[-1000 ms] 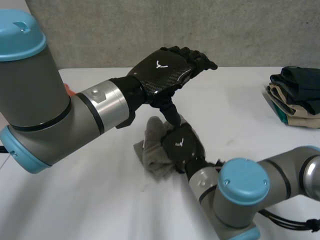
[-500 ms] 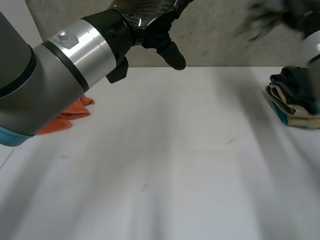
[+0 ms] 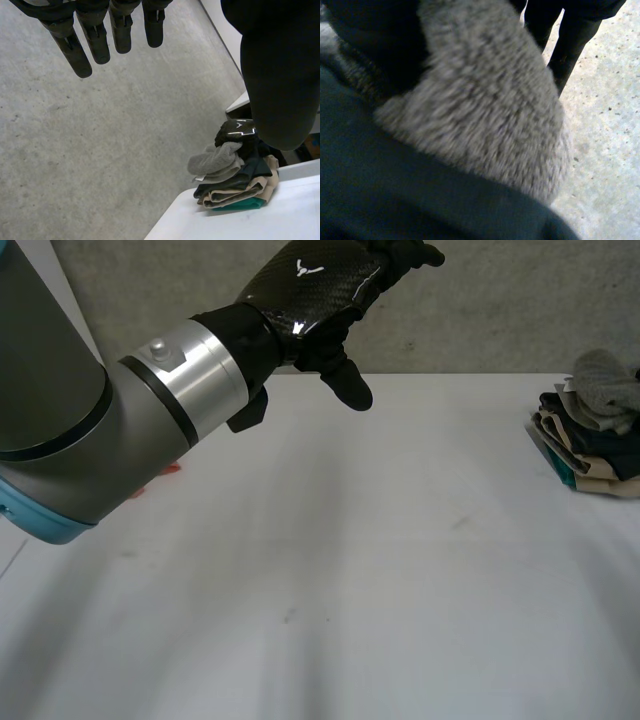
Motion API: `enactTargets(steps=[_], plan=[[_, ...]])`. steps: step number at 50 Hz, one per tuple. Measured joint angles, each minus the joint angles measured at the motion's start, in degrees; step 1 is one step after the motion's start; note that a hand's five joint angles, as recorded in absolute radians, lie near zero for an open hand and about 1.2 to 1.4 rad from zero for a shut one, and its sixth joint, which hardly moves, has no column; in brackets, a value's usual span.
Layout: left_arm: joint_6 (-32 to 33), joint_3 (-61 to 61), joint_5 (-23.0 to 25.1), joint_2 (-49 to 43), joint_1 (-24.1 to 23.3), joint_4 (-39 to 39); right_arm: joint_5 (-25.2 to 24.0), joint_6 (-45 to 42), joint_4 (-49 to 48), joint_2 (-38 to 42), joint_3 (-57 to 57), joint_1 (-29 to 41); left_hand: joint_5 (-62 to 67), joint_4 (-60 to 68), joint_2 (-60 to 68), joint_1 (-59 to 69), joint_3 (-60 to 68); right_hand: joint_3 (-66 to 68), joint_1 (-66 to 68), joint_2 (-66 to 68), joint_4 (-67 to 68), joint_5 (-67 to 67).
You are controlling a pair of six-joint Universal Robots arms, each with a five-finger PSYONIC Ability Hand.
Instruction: Fold the laundry.
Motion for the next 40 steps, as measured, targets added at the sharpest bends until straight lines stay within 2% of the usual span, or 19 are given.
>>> enactTargets(steps=[1,4,6,7,14,19,22,27,30,35,40], plan=[[0.0,0.0,0.0,-0.2,0.0,0.0,-0.9,0.1,-0.5,-0.1,0.8,-0.6,0.0,0.0,0.0,0.0,0.0,-14.2,-11.1,-13.8,-14.1,-13.6],[0.0,0.0,0.0,-0.3,0.0,0.0,-1.7,0.3,-1.3,-1.2,2.3,-1.1,0.0,0.0,0.0,0.0,0.0,-37.6,-34.3,-38.4,-37.7,-34.9],[0.0,0.1,0.0,-0.2,0.0,0.0,-2.0,0.4,-1.8,-3.2,3.9,-1.5,0.0,0.0,0.0,0.0,0.0,-51.3,-44.5,-51.0,-52.7,-47.9],[0.0,0.1,0.0,-0.2,0.0,0.0,-2.0,0.5,-1.9,-3.9,4.5,-1.7,0.0,0.0,0.0,0.0,0.0,-52.9,-45.2,-52.4,-54.4,-49.5],[-0.1,-0.1,0.0,0.2,-0.4,-0.1,-1.4,1.2,-0.5,-14.3,11.9,-3.9,0.0,0.0,0.0,0.0,0.0,-54.2,-45.2,-52.7,-56.3,-51.5],[-0.1,-0.5,0.0,0.5,-1.1,-0.3,-0.4,1.7,6.8,-22.8,17.3,-6.7,0.0,0.0,0.0,0.0,0.0,-54.2,-45.2,-52.7,-56.3,-51.5],[-0.1,-1.0,0.0,0.8,-1.5,-0.2,1.2,1.1,14.5,-27.2,19.0,-9.5,0.0,0.0,0.0,0.0,0.0,-54.2,-45.2,-52.7,-56.3,-51.5],[-0.1,-1.5,0.0,1.5,-1.7,-0.2,6.4,-3.8,26.4,-32.0,18.4,-14.9,0.0,0.0,0.0,0.0,0.0,-54.2,-45.2,-52.7,-56.3,-51.5],[-0.2,-1.5,0.0,2.1,-1.8,0.1,12.3,-10.8,31.2,-34.3,16.6,-17.4,0.0,0.0,0.0,0.0,0.0,-54.2,-45.2,-52.7,-56.3,-51.5],[-0.4,-0.4,-1.0,3.3,-1.8,1.7,20.8,-20.1,27.7,-37.9,15.3,-16.1,0.0,0.0,0.0,0.0,0.0,-54.2,-45.2,-52.7,-56.3,-51.5],[-1.2,2.3,-6.1,4.9,-1.3,4.3,23.4,-21.4,15.8,-43.4,18.5,-8.0,0.0,0.0,0.0,0.0,0.0,-54.2,-45.2,-52.7,-56.3,-51.5]])
